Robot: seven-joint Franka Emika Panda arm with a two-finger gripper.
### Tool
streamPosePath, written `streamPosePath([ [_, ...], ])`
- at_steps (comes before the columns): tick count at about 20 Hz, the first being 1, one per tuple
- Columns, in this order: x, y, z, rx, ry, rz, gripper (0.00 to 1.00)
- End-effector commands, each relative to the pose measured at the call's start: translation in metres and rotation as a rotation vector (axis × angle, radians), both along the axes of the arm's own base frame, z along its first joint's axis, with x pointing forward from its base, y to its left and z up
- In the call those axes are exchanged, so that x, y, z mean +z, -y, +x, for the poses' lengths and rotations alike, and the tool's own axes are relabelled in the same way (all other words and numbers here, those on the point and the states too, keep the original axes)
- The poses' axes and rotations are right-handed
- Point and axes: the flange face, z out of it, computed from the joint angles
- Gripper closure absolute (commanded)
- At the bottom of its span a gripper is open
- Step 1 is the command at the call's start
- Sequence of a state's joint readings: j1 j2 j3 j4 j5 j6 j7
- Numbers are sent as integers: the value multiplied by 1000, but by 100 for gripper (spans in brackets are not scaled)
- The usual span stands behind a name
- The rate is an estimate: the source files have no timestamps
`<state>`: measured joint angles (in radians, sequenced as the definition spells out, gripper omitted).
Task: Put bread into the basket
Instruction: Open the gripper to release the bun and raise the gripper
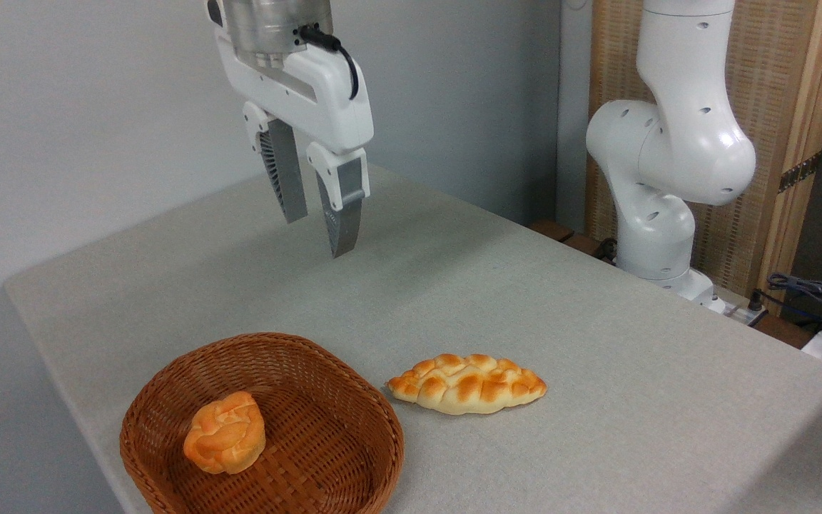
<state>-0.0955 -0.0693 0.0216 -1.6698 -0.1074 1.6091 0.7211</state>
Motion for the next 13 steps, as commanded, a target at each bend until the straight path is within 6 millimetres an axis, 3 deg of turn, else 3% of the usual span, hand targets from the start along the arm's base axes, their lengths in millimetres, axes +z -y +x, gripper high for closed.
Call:
streamPosePath([
  [1, 9, 1, 1, 10, -24, -3, 0],
  [4, 4, -2, 1, 2, -40, 56, 0],
  [6, 16, 1, 8, -2, -10, 76, 0],
  [13, 18, -4, 11, 5, 3, 65, 0],
])
